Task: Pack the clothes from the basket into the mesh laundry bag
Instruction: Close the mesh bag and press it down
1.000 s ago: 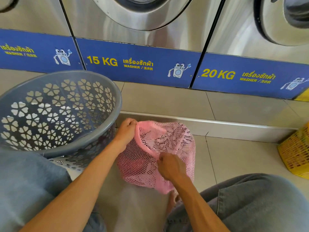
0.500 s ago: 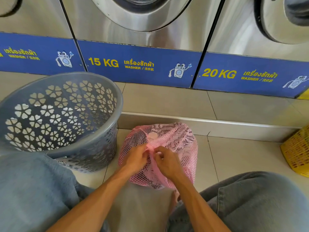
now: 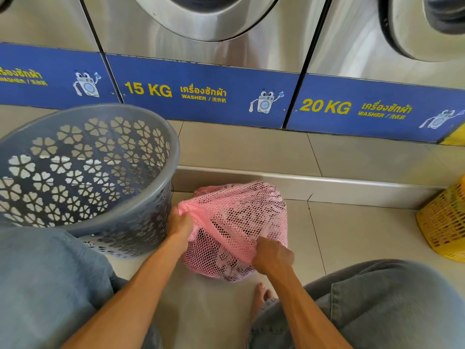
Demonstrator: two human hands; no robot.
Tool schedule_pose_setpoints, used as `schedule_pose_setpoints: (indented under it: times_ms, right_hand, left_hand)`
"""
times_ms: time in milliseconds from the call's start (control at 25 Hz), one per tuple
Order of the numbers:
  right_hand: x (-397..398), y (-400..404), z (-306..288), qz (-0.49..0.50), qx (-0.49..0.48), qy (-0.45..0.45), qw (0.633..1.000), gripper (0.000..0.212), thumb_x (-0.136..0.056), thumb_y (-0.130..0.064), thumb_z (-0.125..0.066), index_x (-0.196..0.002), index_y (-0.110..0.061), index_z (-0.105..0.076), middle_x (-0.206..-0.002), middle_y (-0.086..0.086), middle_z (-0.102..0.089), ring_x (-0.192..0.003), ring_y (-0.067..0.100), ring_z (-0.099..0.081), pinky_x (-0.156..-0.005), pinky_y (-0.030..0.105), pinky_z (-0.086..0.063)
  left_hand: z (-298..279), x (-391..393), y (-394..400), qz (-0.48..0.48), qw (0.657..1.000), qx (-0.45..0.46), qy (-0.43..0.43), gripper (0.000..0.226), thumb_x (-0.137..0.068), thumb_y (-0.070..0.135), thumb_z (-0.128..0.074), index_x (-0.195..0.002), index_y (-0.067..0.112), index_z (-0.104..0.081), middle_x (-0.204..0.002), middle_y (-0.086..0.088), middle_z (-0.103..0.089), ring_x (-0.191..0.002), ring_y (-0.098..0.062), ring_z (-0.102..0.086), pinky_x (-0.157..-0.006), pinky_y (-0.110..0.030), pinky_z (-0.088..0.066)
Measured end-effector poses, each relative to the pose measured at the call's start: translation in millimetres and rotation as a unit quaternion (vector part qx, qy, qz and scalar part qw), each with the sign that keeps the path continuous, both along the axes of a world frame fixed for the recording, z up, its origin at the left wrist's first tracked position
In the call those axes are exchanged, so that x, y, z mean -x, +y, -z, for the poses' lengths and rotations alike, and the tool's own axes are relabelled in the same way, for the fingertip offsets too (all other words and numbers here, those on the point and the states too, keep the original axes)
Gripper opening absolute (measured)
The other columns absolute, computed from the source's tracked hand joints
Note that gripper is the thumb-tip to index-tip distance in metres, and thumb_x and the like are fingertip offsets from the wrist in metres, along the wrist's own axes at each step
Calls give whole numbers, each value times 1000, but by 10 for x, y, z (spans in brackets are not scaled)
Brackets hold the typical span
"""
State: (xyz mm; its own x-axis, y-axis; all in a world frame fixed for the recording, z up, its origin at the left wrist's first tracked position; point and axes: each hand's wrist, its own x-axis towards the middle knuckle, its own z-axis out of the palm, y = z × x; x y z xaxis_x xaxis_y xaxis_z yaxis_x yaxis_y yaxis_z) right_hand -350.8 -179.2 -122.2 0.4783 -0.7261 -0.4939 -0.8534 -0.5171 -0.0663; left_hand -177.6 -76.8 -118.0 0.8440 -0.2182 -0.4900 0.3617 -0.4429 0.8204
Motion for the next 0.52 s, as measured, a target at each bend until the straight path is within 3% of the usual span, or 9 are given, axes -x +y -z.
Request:
schedule_pose_setpoints:
  times_ms: [80,120,200,240,280,400,520]
  right_hand:
    - [-33,-5,-13,10,-11,-23,1000,28,-98,-28,-56,-126,-25,-59,-120,0,-68,-108,22,-65,-92,39,-52]
    - [-54,-10,-35,18,-20,-56,998,23,-99,-27,-53,-120,-24,-59,-116,1,-68,-105,23,-65,-88,40,-52]
    - [-123,-12,-98,21,-27,-163,986,13,-99,-25,-48,-106,-20,-58,-98,1,-68,-86,23,-64,-71,30,-49]
    - [-170,-2,-135,15,-30,-230,973,11,-99,-22,-47,-102,-18,-57,-89,0,-66,-76,21,-61,-62,26,-43]
    - [-218,11,-173,10,-33,-293,956,9,-97,-19,-49,-99,-18,-57,-83,-1,-64,-68,18,-57,-54,24,-37]
    - [-309,34,-225,2,-56,-384,922,12,-93,-10,-55,-91,-22,-54,-67,-11,-56,-56,3,-47,-49,20,-29]
    - [-359,46,-120,-20,-93,-370,924,14,-96,-10,-51,-92,-23,-55,-70,-12,-56,-58,-1,-47,-51,15,-29]
  left_hand:
    - [41,-34,28,10,1000,-1,-17,49,-101,4,-39,-146,22,-43,-149,-4,-45,-126,-27,-51,-100,-41,-47]
    - [59,-43,37,30,999,0,-25,46,-101,4,-41,-142,21,-48,-142,-6,-53,-108,-22,-58,-85,-35,-53]
    - [73,-12,35,108,994,-13,-28,42,-101,5,-42,-137,23,-55,-124,-5,-63,-74,-12,-59,-55,-25,-49]
    - [75,25,27,163,986,-24,-30,43,-100,4,-43,-136,25,-55,-119,-3,-64,-65,-10,-57,-47,-22,-44]
    - [67,78,19,227,973,-29,-28,48,-98,0,-46,-137,27,-54,-120,-2,-62,-65,-9,-57,-45,-20,-44]
    - [41,297,-13,410,912,-6,32,84,-81,-10,-64,-150,28,-35,-143,-9,-49,-101,-19,-65,-59,-23,-56]
    - [92,354,-1,478,877,13,41,84,-69,3,-82,-138,28,-40,-122,-6,-62,-108,-22,-65,-88,-38,-58]
